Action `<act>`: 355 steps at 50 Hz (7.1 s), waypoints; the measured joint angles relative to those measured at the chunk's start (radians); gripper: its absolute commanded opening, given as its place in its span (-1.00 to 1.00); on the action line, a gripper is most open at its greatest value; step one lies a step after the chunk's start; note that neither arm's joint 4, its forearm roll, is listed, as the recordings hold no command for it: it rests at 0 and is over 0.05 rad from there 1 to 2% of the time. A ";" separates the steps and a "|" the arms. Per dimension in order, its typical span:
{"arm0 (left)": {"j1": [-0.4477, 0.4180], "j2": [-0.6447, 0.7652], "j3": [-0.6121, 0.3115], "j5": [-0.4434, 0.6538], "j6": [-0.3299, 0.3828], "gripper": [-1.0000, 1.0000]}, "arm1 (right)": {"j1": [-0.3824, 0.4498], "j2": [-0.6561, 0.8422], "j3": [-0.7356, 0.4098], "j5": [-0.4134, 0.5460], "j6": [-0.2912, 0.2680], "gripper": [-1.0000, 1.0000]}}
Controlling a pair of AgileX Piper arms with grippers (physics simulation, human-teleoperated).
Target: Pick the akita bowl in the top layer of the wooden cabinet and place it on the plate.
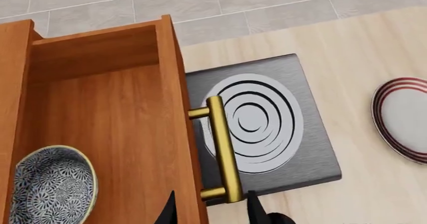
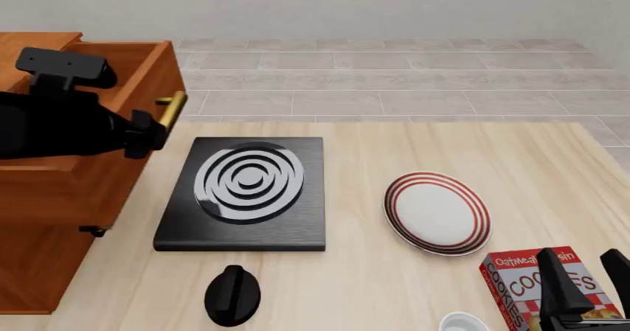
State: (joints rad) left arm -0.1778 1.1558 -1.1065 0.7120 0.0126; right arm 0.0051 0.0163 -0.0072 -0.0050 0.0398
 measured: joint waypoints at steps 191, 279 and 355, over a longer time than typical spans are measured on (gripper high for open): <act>0.081 0.205 -0.413 0.382 0.104 1.00 | -0.001 -0.011 -0.004 0.006 0.011 1.00; 0.205 0.247 -0.204 0.226 0.119 -1.00 | 0.003 -0.005 -0.004 0.004 -0.001 1.00; 0.112 0.258 -0.397 0.312 0.117 -1.00 | 0.005 -0.011 -0.005 0.012 -0.002 1.00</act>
State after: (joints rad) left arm -0.0660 1.4139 -1.5031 1.0239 0.1299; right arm 0.0097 0.0051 -0.0120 0.0068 0.0381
